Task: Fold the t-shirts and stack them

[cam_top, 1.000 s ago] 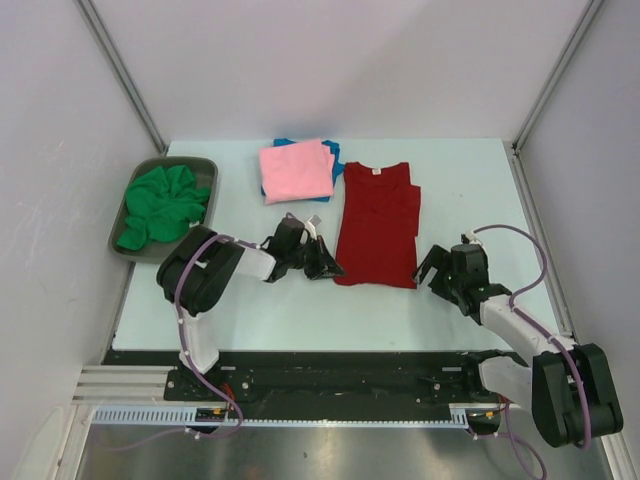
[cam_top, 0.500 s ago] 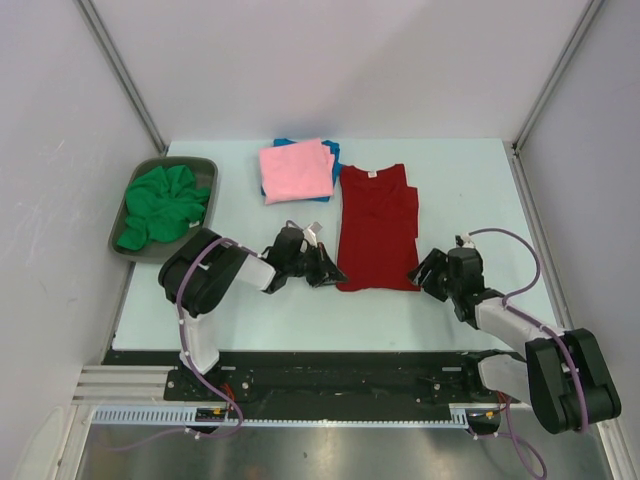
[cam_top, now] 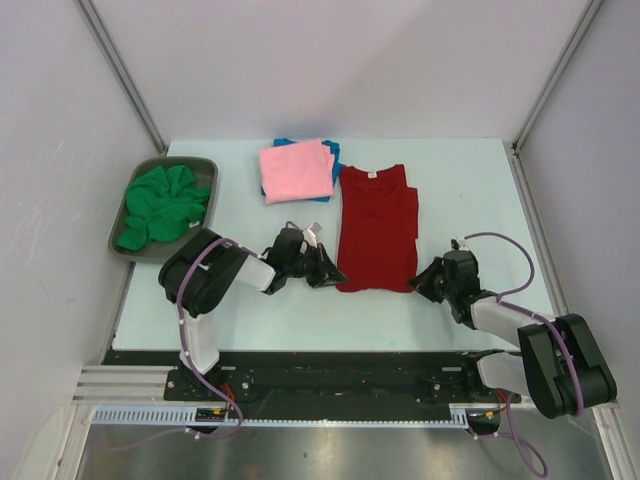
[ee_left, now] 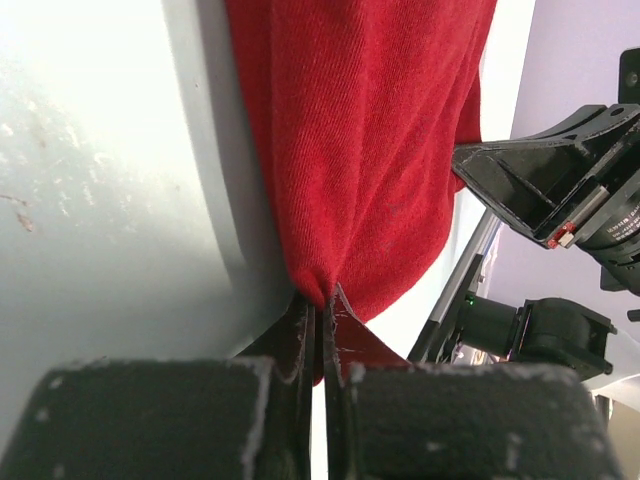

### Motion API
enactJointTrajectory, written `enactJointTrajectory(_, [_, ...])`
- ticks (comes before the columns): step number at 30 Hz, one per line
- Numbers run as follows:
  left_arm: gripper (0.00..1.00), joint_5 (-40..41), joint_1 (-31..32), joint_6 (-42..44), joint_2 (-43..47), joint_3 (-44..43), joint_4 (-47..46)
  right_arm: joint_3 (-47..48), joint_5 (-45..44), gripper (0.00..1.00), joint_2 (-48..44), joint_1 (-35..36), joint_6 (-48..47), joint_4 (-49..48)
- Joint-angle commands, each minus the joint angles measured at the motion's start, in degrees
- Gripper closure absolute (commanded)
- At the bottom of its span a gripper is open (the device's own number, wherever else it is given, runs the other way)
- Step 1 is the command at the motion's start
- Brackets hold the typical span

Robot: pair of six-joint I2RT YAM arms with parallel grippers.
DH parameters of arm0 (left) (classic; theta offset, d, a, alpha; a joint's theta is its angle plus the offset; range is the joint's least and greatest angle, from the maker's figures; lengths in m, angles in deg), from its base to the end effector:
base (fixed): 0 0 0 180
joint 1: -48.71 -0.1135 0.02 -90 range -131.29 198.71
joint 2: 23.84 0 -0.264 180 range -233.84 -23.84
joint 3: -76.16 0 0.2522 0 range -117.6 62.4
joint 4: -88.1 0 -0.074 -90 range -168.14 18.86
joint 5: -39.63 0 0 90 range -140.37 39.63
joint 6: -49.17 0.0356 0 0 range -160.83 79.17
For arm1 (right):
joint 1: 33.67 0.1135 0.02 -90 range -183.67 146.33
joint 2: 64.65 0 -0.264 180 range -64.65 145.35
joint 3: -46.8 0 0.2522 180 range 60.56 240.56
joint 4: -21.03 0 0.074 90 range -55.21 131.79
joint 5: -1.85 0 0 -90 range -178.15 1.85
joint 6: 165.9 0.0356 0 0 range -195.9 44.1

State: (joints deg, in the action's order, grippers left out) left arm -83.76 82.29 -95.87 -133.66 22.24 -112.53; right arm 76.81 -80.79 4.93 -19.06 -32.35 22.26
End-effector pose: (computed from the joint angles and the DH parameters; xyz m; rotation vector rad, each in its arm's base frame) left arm 0.2687 -0.2019 0.0931 -0.0829 2.4902 -1.4185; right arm 0.1973 0.0561 0.1288 0.5241 2.3101 0.6600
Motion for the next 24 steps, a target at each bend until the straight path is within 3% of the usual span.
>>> enactJointTrajectory(1, [1.0,-1.59,1.05,1.0,0.4,1.66,3.46,0.53,1.08,1.0,2.4,0.5,0.57,2.25])
enactJointTrajectory(10, [1.0,-0.8,2.62,0.73,3.56,6.06,1.7,0.45,-3.39,1.0,-8.04,2.7,0.4,11.55])
enactJointTrajectory(16, [1.0,0.43,4.65,-1.2,4.53,11.86,-3.05,0.1,-7.35,1.0,-19.02,6.3,1.36,21.65])
enactJointTrajectory(24, [1.0,3.5,9.13,-4.36,7.69,19.76,-8.84,-2.45,-10.69,1.0,-26.95,11.75,4.61,28.0])
